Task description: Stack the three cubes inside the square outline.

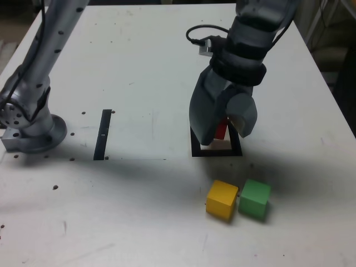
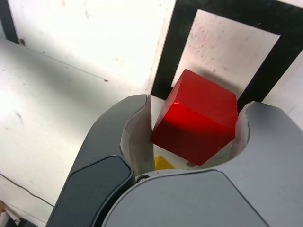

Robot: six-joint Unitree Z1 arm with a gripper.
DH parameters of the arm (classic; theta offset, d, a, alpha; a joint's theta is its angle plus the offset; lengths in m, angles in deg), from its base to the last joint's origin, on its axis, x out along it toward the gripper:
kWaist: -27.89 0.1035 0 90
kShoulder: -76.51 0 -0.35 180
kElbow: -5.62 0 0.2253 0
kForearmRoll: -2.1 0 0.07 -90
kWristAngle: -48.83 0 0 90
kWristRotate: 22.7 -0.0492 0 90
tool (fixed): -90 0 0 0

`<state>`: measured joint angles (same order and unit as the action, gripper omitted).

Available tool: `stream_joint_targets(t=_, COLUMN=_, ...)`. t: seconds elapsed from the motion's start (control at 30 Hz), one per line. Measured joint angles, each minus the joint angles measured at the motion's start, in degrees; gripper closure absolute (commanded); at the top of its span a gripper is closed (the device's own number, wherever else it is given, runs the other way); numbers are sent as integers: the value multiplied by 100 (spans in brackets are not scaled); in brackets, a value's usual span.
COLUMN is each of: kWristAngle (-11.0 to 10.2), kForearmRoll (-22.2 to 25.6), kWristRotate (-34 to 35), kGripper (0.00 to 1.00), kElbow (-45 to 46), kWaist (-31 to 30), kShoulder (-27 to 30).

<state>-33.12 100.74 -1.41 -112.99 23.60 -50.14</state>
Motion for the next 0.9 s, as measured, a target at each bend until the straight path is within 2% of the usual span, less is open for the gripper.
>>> stream_joint_targets(t=0.7, kWristAngle=30, kForearmRoll=-346, kWristRotate=-217, kGripper=46, kElbow=305, kWaist=212, kShoulder=-215)
stream_joint_targets(t=0.77, kWristAngle=30, kForearmRoll=-371, kWristRotate=-231, kGripper=40, kElbow=306, kWaist=212, kShoulder=-230)
stream_joint_targets(t=0.9, kWristAngle=30, kForearmRoll=-449, kWristRotate=-295, kGripper=19, kElbow=307, kWaist=219, kShoulder=-234)
